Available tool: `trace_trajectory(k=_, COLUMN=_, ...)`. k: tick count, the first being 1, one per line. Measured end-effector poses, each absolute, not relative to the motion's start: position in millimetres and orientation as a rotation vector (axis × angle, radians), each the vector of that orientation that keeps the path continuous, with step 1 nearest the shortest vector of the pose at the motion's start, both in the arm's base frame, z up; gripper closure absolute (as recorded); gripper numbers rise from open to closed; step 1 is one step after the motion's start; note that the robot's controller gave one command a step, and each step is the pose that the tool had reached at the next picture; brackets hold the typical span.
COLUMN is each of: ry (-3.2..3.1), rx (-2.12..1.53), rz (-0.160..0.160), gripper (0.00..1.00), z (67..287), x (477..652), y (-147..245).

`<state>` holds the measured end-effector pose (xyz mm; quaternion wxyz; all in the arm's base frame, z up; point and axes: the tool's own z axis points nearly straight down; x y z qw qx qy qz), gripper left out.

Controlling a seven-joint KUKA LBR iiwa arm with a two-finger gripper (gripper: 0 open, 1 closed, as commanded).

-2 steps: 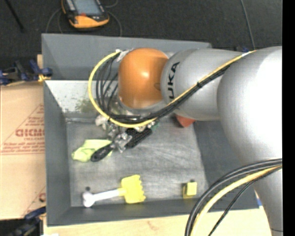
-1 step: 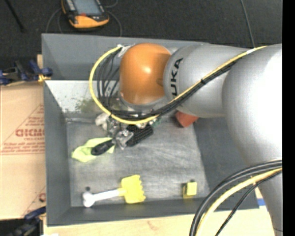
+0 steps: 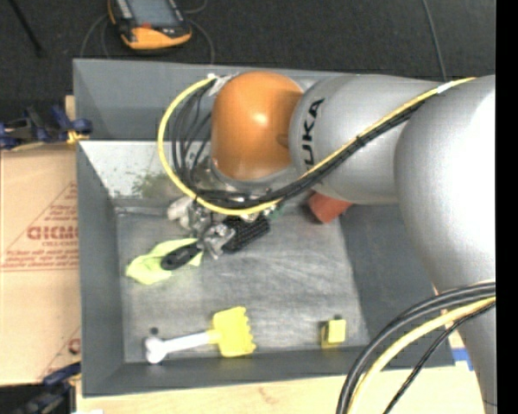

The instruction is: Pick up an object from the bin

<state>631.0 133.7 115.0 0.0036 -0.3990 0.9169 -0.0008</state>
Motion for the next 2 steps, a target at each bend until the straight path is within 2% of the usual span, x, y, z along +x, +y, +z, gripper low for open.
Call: trace_trajectory(k=2, ry=2.881, rx=-1.25, rz=-0.001, gripper=1.0, z=131, x=629.6, y=133)
